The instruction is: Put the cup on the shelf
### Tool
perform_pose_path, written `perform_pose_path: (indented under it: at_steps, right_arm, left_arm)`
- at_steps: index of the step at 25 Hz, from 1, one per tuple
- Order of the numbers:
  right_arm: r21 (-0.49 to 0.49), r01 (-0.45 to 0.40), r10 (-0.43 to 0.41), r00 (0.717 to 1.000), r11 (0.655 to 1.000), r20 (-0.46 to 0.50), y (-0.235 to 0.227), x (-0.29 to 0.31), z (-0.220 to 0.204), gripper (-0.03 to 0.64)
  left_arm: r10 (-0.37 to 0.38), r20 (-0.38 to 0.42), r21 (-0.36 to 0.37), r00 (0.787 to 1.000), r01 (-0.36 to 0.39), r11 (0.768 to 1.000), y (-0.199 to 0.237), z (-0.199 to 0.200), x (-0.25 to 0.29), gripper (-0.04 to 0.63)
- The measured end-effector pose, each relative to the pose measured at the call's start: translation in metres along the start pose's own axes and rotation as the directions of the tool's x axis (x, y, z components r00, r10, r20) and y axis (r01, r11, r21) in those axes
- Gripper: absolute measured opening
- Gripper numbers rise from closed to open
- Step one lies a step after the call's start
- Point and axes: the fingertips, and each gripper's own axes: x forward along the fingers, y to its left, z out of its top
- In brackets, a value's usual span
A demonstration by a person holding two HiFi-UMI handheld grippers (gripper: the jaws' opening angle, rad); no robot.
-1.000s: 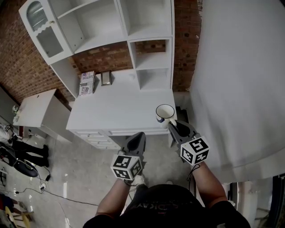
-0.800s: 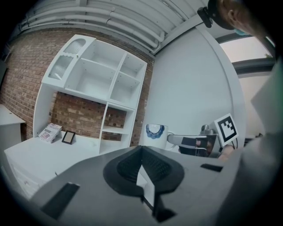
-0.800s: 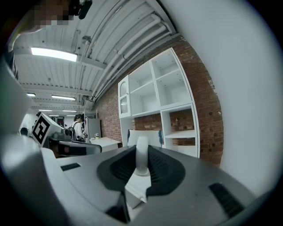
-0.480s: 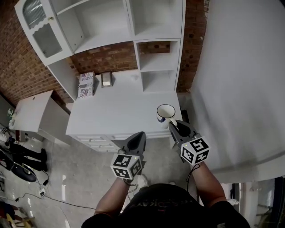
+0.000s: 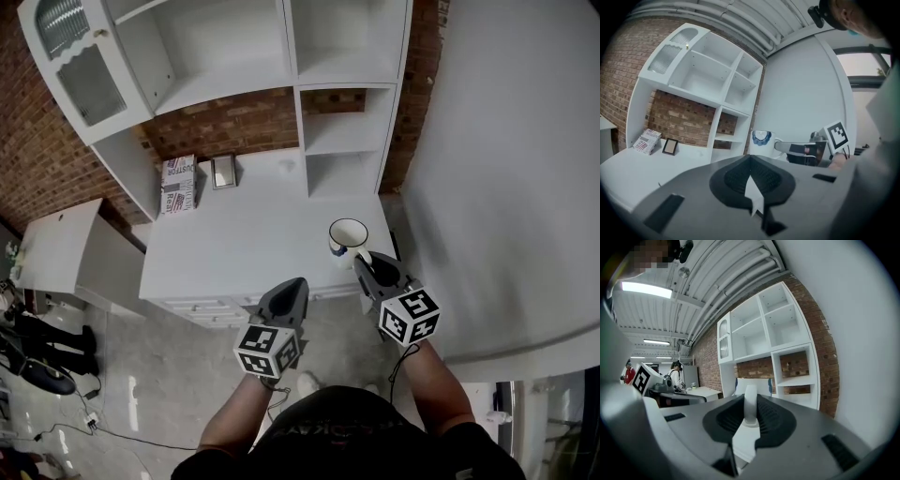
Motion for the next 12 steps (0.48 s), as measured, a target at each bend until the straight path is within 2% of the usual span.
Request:
perform_pose_path:
  at_steps: [7, 12]
  right_arm:
    - [0.017, 0.038, -0.039, 0.999, 0.999, 0.005, 0.016, 0.035, -0.002, 0.058]
    - [0.022, 0.045, -0.045, 0.999, 0.999, 0.0, 0.024, 0.051, -0.004, 0.058]
  left_arm:
    - [-0.054, -0.02, 0.014, 0.998, 0.055, 0.998, 0.036, 0.003, 0.0, 0.005]
    - [-0.067, -0.023, 0.012, 0.998, 0.067, 0.998, 0.053, 0.005, 0.001, 0.005]
